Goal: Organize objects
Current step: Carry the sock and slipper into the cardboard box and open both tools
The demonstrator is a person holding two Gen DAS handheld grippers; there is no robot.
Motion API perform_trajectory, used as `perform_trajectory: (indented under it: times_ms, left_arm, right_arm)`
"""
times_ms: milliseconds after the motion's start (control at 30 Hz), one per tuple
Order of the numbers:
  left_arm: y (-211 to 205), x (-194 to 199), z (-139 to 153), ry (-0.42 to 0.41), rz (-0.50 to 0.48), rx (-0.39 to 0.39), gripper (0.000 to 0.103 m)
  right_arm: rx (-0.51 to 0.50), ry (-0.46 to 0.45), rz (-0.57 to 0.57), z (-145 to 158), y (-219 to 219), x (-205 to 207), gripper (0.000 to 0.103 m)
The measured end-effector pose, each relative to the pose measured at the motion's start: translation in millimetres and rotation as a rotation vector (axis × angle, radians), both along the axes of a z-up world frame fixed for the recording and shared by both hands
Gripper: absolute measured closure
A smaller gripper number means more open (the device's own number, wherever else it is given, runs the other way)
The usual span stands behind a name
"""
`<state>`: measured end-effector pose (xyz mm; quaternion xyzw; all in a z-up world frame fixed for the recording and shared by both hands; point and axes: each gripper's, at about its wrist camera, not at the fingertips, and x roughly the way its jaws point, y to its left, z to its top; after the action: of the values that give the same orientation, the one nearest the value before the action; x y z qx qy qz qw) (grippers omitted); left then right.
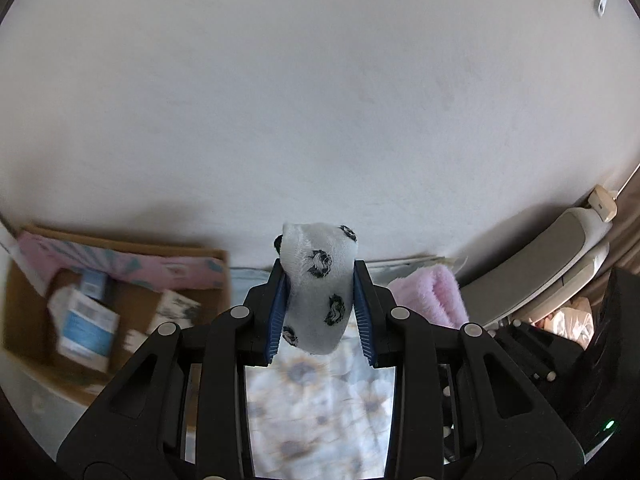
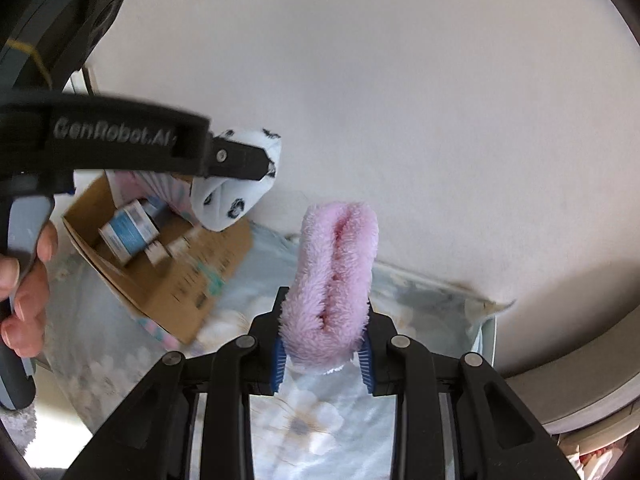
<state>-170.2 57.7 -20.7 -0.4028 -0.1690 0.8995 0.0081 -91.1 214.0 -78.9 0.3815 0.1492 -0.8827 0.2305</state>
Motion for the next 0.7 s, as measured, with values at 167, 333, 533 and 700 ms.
perform_trajectory:
  times_ms: [167,333,533,700]
  left_arm:
    - [-37,20,16,0.015,0.021,-0.029,0.075]
    - [-85,40,29,0.021,0.048,-0.056,0.075]
    - [-138,59,27,0.001,0.078,-0.098,0.075]
    - [-182,69,12,-0.032,0.109,-0.1,0.075]
  right_arm:
    - [-0.018,0.022,0.023,15,-36,-5,0.076]
    - [-0.03,0.026,0.051,31,-75,-3,0.076]
    - [-0.045,-0.002,0.083,36,-122,-7,0.076]
    - [-0.039,-0.042,0.099,29,-160,-12,0.076]
